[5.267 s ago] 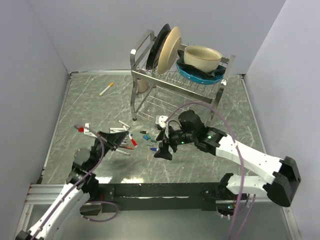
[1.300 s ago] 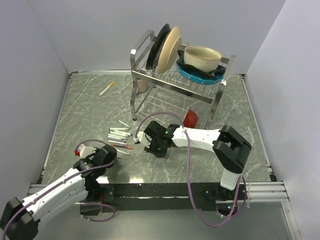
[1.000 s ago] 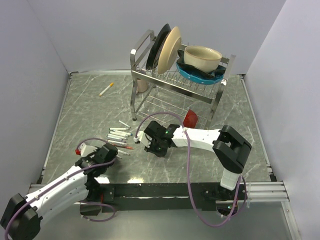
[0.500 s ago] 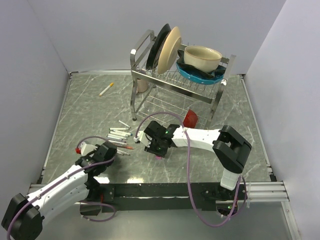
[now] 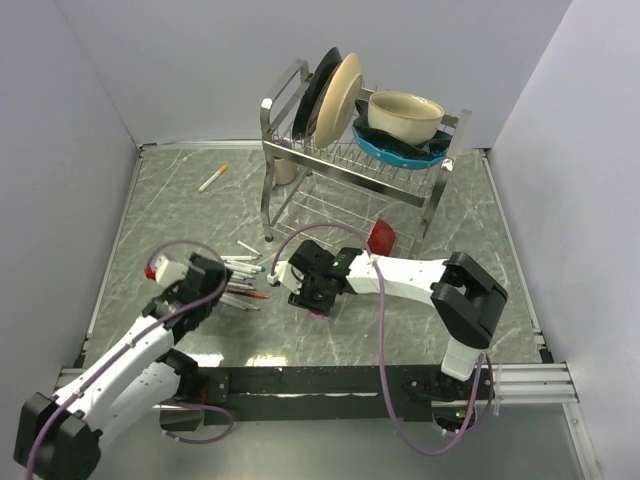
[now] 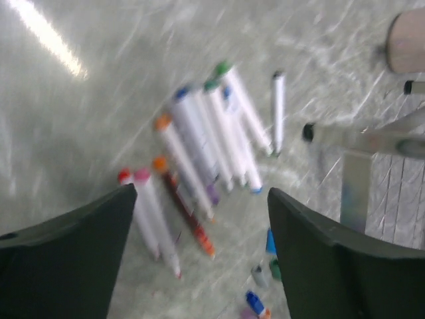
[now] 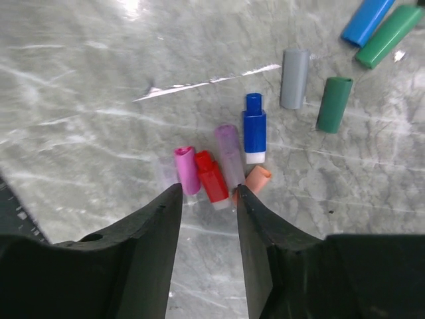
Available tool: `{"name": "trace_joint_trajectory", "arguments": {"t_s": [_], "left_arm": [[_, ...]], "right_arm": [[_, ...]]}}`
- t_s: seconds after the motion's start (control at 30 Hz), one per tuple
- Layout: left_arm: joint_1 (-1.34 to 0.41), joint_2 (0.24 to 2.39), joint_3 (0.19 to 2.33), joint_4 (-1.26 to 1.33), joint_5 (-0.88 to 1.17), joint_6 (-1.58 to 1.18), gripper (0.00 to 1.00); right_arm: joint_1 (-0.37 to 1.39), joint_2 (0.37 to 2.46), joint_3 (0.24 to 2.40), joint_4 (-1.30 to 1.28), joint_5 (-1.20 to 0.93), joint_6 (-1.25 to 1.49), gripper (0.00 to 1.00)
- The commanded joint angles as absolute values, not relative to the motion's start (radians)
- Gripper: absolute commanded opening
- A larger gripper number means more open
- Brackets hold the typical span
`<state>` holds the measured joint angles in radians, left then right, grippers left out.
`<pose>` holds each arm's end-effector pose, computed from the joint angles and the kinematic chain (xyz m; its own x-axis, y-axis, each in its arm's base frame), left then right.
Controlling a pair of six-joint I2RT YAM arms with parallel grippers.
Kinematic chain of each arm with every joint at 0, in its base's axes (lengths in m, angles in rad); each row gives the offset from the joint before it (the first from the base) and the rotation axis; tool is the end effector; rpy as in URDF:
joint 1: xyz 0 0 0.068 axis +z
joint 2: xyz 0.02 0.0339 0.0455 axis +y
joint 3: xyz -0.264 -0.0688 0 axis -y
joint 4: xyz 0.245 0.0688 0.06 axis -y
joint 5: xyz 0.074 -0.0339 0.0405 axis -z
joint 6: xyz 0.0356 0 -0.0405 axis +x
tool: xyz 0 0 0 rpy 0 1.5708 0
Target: Open the pen caps
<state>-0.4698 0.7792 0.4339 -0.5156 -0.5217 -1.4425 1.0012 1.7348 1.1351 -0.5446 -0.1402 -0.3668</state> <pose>0.1430 -0.0527 0.1930 -0.1886 -0.8686 -0.4582 -0.6575 0.4582 -0.5980 0.1815 0.2927 0.1857 -0.1481 -0.8897 -0.4318 -0.9836 0.1781 -0.0296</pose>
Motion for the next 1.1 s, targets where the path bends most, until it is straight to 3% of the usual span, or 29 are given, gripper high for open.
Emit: {"name": "trace_joint_trajectory", "arguments": {"t_s": [0.0,0.07,0.23,0.4,0.53,0.63,0.8,1.07], "left_arm": [[-0.228,0.914,0.563,-0.315,-0.361,-1.083,0.92],[-0.140,1.047,0.647,-0.273,-0.198,-0.949,0.99],[0.020,1.343,0.892,-0.167,0.041,-0.660,0.99],[0.032,1.668,1.236,-0.316,0.003,-0.408,0.98],[0.032,1.874,1.522,-0.438,-0.078,-0.212,0.88],[0.029,1.988,1.638,-0.446,-0.110,-0.108,0.84],[0.031,2.110,1.780,-0.397,-0.052,0.112,0.67],[0.031,2.321,2.077,-0.500,0.006,0.221,0.56]], "right_arm": [[1.005,1.632,1.141,-0.563,-0.219,-0.431,0.47],[1.005,1.612,1.138,-0.569,-0.242,-0.452,0.48],[1.009,1.562,1.129,-0.586,-0.268,-0.491,0.48],[1.019,1.503,1.117,-0.586,-0.291,-0.509,0.49],[1.020,1.457,1.111,-0.586,-0.304,-0.517,0.49],[1.020,1.430,1.111,-0.586,-0.304,-0.522,0.49],[1.019,1.410,1.109,-0.592,-0.321,-0.522,0.49],[1.025,1.414,1.111,-0.597,-0.313,-0.526,0.49]]}}
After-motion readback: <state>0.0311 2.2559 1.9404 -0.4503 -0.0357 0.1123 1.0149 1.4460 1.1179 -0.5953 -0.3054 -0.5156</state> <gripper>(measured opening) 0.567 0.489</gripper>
